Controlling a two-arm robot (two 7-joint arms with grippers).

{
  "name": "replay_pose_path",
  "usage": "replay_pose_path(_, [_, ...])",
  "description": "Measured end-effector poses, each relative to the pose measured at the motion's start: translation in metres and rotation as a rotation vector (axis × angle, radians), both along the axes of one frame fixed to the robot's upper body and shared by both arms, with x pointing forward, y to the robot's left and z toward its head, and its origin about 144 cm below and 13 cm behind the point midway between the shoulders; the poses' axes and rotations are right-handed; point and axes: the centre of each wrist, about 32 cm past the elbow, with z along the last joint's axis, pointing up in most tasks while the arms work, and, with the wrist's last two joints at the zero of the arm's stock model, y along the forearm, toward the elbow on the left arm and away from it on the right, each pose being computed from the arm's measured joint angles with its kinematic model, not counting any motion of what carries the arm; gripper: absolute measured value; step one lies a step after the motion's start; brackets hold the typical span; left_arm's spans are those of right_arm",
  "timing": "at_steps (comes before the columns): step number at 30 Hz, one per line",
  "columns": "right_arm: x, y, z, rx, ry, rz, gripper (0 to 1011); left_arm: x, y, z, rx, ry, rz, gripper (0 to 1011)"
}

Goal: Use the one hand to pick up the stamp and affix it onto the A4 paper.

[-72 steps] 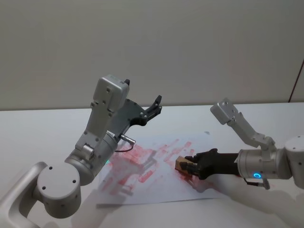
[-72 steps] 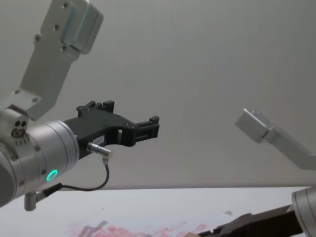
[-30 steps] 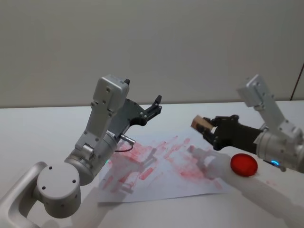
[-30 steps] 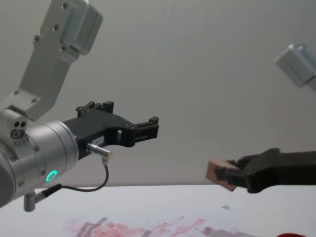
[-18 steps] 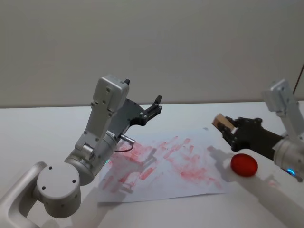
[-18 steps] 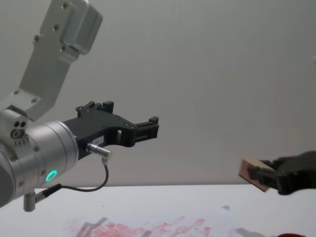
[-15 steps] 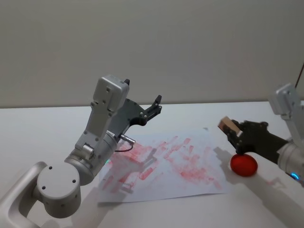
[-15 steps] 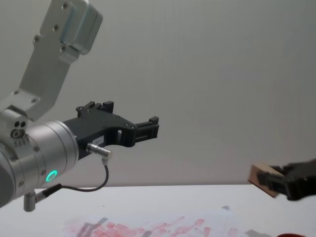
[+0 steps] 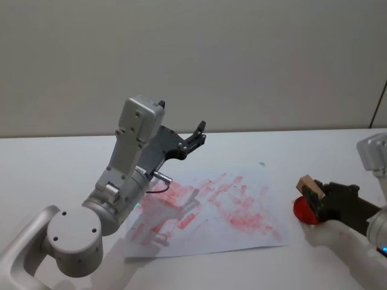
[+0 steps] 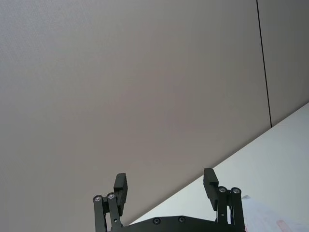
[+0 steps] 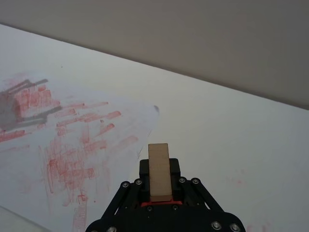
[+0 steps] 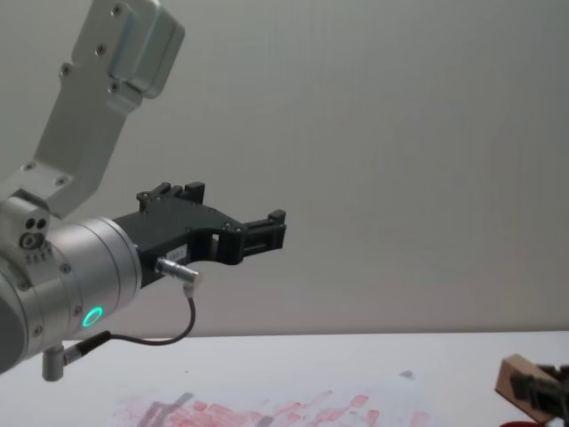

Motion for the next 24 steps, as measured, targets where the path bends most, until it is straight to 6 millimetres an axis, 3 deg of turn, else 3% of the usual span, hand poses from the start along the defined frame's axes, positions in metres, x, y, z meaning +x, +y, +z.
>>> replay_pose_path(24, [-0.006, -0.004, -0.013, -0.034, 0.082, -0.027, 225, 0.0, 0.0, 0.0, 0.0, 0.0, 0.0, 1001])
